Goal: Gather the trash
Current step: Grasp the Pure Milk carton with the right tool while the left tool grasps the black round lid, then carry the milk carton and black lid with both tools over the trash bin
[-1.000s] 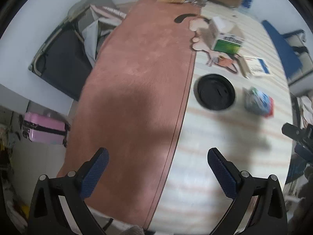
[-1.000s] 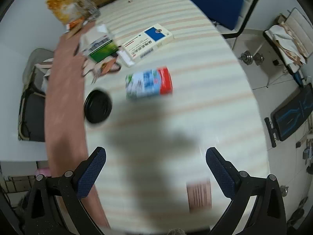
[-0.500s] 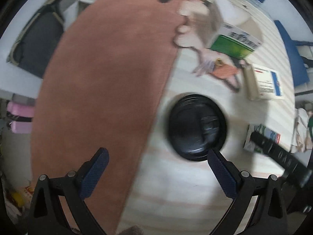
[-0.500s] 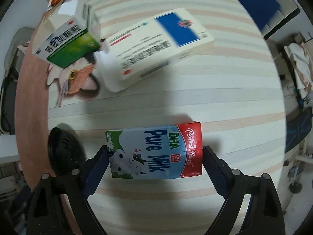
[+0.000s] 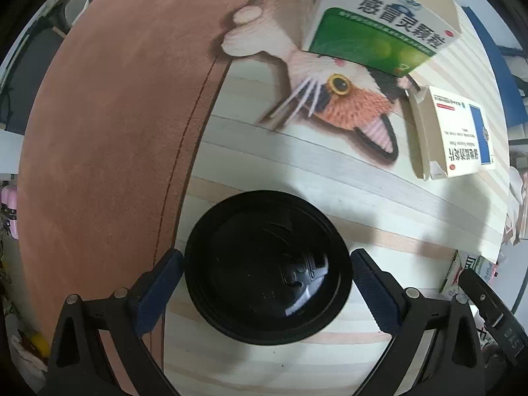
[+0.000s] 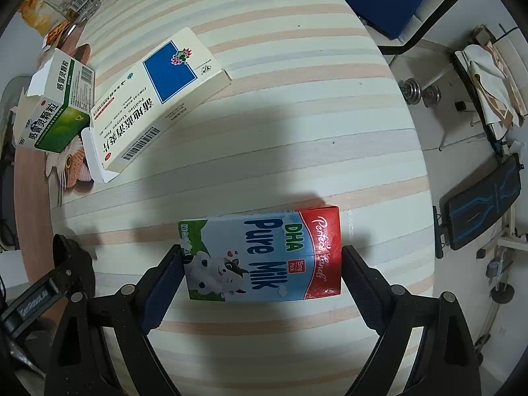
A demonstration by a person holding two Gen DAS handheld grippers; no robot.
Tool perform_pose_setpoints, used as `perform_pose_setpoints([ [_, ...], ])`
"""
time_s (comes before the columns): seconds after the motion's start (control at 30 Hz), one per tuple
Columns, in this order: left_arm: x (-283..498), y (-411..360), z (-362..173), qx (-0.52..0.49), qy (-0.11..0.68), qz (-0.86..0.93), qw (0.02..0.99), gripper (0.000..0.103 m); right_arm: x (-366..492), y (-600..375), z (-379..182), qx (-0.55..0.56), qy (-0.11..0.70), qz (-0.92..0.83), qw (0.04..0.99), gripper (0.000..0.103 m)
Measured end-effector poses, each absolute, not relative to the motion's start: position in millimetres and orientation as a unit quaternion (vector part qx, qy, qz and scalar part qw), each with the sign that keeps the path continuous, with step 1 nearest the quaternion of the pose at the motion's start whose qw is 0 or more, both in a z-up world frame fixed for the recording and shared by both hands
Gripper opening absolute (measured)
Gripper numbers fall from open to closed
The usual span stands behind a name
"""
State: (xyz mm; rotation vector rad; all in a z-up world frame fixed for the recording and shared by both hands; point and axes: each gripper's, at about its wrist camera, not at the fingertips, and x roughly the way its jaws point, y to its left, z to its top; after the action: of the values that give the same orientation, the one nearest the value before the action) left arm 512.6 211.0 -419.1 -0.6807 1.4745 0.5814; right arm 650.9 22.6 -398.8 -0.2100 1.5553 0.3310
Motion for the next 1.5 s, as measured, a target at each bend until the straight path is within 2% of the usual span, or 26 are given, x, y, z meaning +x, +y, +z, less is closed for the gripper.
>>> perform_pose_setpoints([
  [0.03, 512, 212, -419, -0.301, 0.647, 0.257, 0.651, 0.098, 653, 23, -399, -0.093, 0.697, 0.149, 0.695, 0.093],
  [0.1, 507, 212, -414, -0.295, 0.643, 0.260, 0.657, 0.087, 652, 25, -399, -0.092, 0.696, 0.150, 0.696, 0.093],
  [0.57, 476, 202, -354, -0.232, 0.597, 0.283, 0.714, 0.086, 630, 18, -375, -0.123, 0.662, 0.183, 0.716, 0.093],
  [0.93, 413, 160, -296, -0.206, 0.557, 0.271, 0.758, 0.086, 579, -6, -321, -0.118, 0.626, 0.213, 0.741, 0.093],
  [1.27, 305, 116, -252, -0.195, 0.518, 0.225, 0.802, 0.086, 463, -58, -263, -0.081, 0.594, 0.219, 0.770, 0.093],
  [1.5, 192, 82, -244, -0.171, 0.513, 0.177, 0.822, 0.086, 326, -112, -245, -0.049, 0.582, 0.195, 0.788, 0.093],
])
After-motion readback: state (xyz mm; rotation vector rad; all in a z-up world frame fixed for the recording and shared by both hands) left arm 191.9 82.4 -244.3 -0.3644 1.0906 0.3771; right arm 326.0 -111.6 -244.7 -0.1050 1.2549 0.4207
